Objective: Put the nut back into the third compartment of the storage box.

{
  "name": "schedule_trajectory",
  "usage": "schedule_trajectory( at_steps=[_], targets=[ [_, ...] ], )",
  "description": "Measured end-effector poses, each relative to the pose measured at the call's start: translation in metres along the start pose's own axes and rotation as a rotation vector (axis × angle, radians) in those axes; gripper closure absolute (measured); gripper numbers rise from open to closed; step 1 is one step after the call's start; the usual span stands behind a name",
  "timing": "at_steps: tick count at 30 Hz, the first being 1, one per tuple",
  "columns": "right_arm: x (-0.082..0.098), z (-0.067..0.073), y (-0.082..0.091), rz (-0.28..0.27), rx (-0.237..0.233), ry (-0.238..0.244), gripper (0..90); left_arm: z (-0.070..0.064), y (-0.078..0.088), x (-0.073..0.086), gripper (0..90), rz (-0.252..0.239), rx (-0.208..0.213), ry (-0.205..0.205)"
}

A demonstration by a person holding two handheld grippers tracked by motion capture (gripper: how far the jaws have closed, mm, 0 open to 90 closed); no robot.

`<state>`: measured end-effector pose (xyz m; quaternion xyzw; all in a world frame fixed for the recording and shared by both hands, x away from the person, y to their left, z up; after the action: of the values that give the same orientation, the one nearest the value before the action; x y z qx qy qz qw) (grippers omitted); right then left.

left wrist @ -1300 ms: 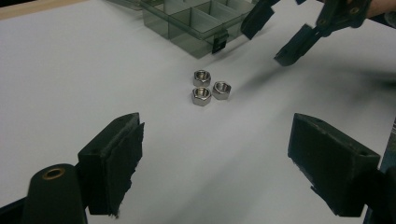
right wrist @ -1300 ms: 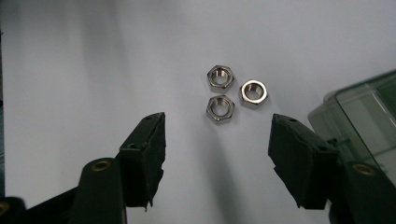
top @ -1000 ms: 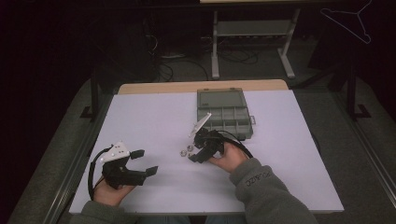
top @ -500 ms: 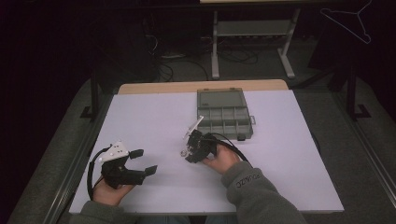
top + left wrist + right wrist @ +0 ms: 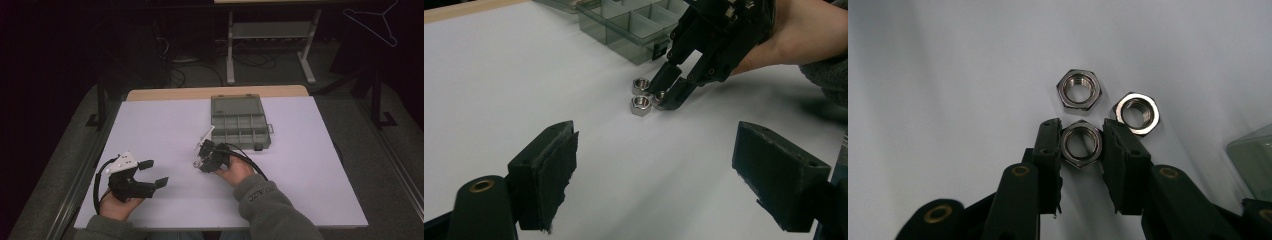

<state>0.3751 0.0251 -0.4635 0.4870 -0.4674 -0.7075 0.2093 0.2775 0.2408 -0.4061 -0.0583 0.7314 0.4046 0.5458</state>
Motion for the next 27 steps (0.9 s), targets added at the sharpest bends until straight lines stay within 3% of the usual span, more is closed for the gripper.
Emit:
schedule_trajectory(
  at_steps=[12, 19, 27],
  targets=[
    [0.001, 0.0, 0.004, 0.02, -0.003, 0.022, 69.5, 0.0, 0.0, 0.0, 17.3, -0.002, -0.001, 0.0],
    [-0.001, -0.004, 0.024, -0.015, -0.031, 0.01, 69.5, 0.001, 0.001, 0.0, 18.2, -0.001, 0.0, -0.002],
    [0.0, -0.021, 0.054, -0.058, -0.033, -0.023, 69.5, 0.001, 0.0, 0.0, 18.2, -0.001, 0.0, 0.008]
  ],
)
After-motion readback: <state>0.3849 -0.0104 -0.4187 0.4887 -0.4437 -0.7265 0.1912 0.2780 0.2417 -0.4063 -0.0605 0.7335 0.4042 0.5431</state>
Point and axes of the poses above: each handheld gripper's, and its own axes: y roughly backward along the jaws, x roughly out of its underside, z roughly to its left, the point moved 4 cm from there along -y, roughly forward along the jaws, and after that the axes turned 3 degrees about -y, right-handed, at the moved point
